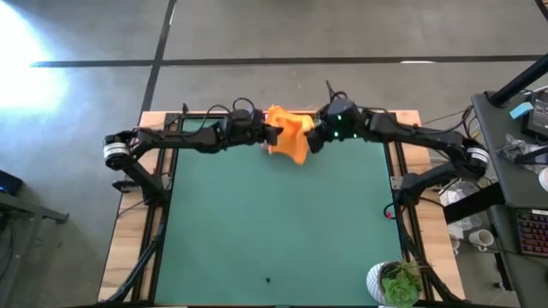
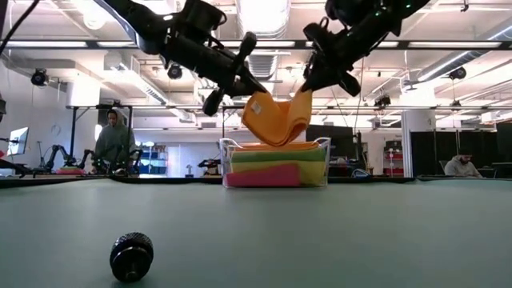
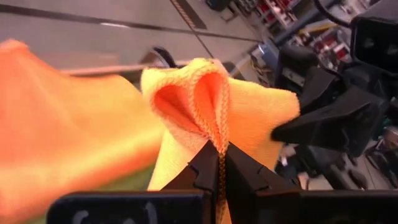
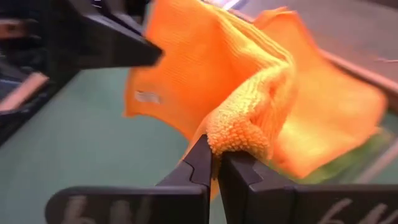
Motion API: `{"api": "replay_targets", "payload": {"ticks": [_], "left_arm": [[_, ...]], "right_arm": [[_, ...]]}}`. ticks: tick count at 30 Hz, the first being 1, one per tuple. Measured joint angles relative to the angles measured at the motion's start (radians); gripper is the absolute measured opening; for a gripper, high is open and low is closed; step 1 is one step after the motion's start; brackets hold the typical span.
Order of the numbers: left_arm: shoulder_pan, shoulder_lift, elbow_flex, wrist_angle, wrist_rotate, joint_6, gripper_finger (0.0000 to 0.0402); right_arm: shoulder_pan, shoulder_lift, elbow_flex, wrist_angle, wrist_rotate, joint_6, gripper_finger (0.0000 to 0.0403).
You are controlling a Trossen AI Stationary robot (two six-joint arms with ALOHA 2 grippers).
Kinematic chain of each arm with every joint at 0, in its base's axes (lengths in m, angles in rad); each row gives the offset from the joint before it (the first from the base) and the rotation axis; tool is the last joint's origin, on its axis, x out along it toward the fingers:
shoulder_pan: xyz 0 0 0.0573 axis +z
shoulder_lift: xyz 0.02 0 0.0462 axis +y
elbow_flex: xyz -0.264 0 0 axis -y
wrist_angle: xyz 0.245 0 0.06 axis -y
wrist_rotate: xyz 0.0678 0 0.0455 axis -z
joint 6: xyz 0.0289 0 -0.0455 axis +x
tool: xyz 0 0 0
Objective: Fold microfiber towels
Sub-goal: Put the orange microfiber towel into the transparent bin
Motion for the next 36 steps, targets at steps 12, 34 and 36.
{"api": "replay_targets", "payload": {"ticks": [12,34,36], "left_arm": [[0.121,0.0,0.009,-0.003,-0.028,-0.001,0.0001],[0.186,0.018,0.01,0.006,-0.127,0.105,0.0001],[0.186,0.037,0.009,-0.011,-0.127,0.105,0.0001]], "right_arm": [[-0.179,0.259,0.271,-0.172,-0.098,-0.12,0.0008],[-0.294,0.467,0.565,-0.547,-0.096,-0.196,0.0008],[-0.294,0.468,0.556,-0.548,-0.096,-0.192,0.0008]]}}
